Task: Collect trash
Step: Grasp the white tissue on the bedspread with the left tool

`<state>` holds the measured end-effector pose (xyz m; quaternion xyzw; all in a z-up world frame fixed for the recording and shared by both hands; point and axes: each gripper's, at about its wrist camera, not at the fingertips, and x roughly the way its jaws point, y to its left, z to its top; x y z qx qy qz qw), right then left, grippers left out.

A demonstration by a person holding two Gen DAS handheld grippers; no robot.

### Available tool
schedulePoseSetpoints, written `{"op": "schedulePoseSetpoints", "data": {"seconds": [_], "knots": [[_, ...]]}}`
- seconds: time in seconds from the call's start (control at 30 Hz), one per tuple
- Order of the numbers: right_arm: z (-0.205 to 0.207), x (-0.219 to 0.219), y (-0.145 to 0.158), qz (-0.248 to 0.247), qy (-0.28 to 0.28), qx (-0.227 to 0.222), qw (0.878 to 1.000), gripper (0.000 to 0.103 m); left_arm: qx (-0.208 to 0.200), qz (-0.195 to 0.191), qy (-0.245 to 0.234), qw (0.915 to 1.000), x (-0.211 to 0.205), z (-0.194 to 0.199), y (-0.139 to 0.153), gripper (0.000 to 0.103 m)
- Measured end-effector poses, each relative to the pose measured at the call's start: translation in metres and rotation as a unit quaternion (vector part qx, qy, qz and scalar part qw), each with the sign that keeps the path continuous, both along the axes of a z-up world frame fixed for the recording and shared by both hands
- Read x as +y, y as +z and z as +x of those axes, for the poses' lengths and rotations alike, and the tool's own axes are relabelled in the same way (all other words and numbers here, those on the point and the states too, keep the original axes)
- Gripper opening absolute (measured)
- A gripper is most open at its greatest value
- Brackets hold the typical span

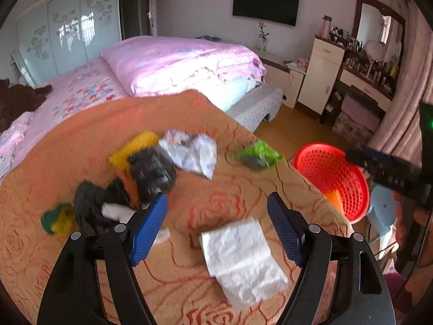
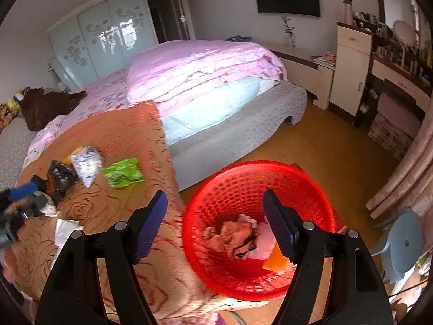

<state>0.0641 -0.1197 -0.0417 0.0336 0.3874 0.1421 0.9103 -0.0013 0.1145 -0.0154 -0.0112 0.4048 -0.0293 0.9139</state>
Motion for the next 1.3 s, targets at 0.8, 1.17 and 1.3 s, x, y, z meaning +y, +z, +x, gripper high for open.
{"op": "schedulePoseSetpoints", "data": {"seconds": [0.8,1.17,1.3], "knots": [[-0.005,0.021,-0.005,0.016,0.021,0.011,1.0,0.071,0.058,-0.018,0.007,0.9981,-0.01,-0.014,-0.054,0.044],[-0.004,0.032,-0.011,-0.001,0.041,0.016,0.999,0.071,0.043,-0.027,0.01,0.9987,-0.005,-0.018,-0.046,0.016],[0.0,0.042,-0.015,-0.011,0.061,0.018,0.998,0.071,0.024,-0.025,0.01,0.9994,-0.006,-0.023,-0.034,0.015]]}}
